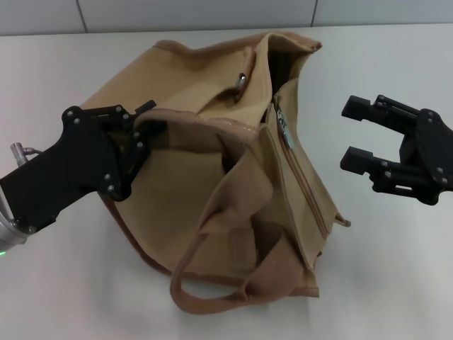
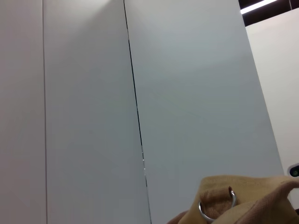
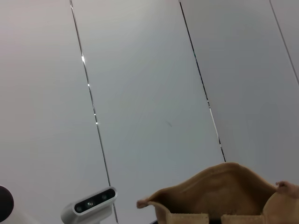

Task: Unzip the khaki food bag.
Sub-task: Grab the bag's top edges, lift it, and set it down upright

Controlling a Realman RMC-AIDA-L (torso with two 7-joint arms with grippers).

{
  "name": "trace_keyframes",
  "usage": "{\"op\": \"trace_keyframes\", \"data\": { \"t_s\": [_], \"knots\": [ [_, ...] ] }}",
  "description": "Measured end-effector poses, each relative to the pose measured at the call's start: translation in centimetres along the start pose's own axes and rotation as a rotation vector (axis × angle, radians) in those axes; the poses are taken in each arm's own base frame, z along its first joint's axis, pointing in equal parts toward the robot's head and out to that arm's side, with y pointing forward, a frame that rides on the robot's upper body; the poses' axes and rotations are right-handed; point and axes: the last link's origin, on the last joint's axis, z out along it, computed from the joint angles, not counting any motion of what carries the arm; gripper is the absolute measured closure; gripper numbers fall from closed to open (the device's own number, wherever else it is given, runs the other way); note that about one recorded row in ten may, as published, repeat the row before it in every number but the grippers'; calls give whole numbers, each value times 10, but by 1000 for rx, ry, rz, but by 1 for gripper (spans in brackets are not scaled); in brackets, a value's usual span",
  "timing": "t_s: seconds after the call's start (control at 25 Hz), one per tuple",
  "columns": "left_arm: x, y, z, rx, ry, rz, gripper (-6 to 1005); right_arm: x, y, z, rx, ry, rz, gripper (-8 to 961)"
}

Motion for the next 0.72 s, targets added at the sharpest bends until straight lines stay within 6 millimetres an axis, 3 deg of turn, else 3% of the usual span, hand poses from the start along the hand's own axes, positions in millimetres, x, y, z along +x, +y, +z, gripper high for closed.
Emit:
{"op": "trace_keyframes", "data": {
  "t_s": [0.32, 0.72],
  "knots": [
    [0, 0, 2, -5, 2, -2, 941, 4, -2, 9, -17, 8, 18, 130],
    [-1, 1, 7, -27, 1, -7, 941, 22, -3, 35, -72, 78, 32, 133]
  ]
}}
